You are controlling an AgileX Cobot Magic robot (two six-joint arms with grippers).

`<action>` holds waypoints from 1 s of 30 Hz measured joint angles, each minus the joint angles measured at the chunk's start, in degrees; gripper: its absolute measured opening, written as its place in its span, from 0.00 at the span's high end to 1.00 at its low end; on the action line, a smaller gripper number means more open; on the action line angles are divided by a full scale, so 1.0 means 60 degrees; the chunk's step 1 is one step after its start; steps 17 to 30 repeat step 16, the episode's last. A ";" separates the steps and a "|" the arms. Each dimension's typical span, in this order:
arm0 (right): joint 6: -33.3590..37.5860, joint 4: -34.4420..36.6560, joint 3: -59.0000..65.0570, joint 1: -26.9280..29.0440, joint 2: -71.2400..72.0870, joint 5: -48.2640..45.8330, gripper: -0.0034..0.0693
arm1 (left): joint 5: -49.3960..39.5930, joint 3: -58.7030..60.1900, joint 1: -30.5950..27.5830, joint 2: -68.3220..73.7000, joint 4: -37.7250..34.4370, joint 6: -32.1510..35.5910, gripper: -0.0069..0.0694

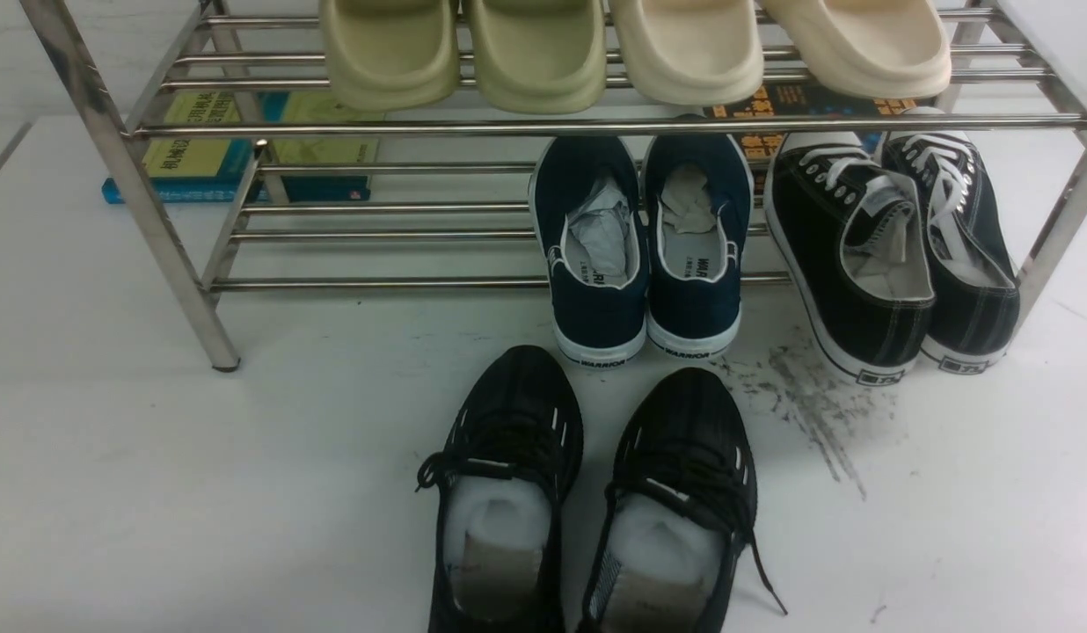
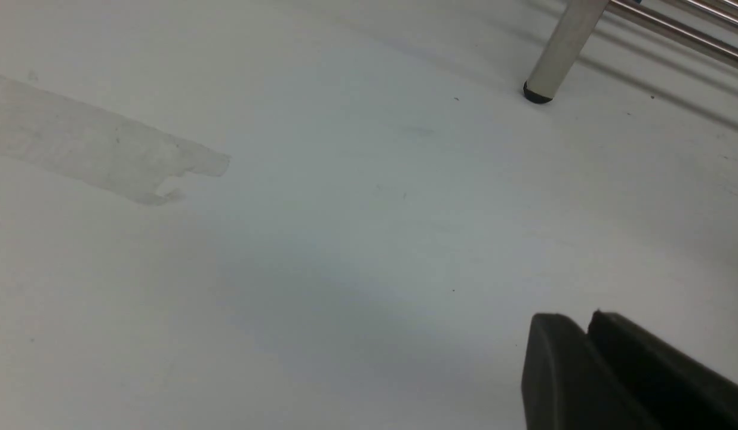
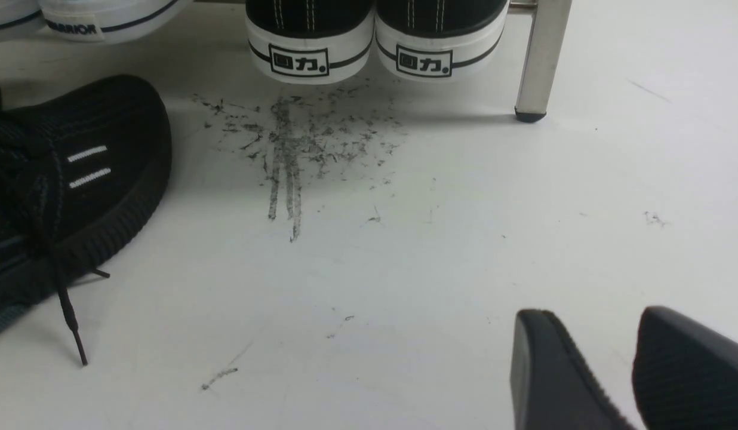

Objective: Take the shoes off the shelf with your hand on the white table.

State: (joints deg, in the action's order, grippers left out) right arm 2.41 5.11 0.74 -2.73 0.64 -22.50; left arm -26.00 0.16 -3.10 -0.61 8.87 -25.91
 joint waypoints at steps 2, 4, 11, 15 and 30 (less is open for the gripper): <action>0.0000 0.0000 0.0000 0.0000 0.0000 0.0000 0.63 | 0.0000 0.0000 0.0000 0.0000 0.0000 0.0000 0.78; 0.0000 0.0000 0.0000 0.0000 0.0000 0.0000 0.63 | 0.0000 0.0000 0.0000 0.0000 0.0000 0.0000 0.78; 0.0000 0.0000 0.0000 0.0000 0.0000 0.0000 0.63 | 0.0000 0.0000 0.0000 0.0000 0.0000 0.0000 0.77; 0.0000 0.0000 0.0000 0.0000 0.0000 0.0000 0.63 | 0.0000 0.0000 0.0000 0.0000 0.0000 0.0000 0.76; 0.0000 0.0000 0.0000 0.0000 0.0000 0.0000 0.63 | 0.0000 0.0000 0.0000 0.0000 0.0000 0.0000 0.76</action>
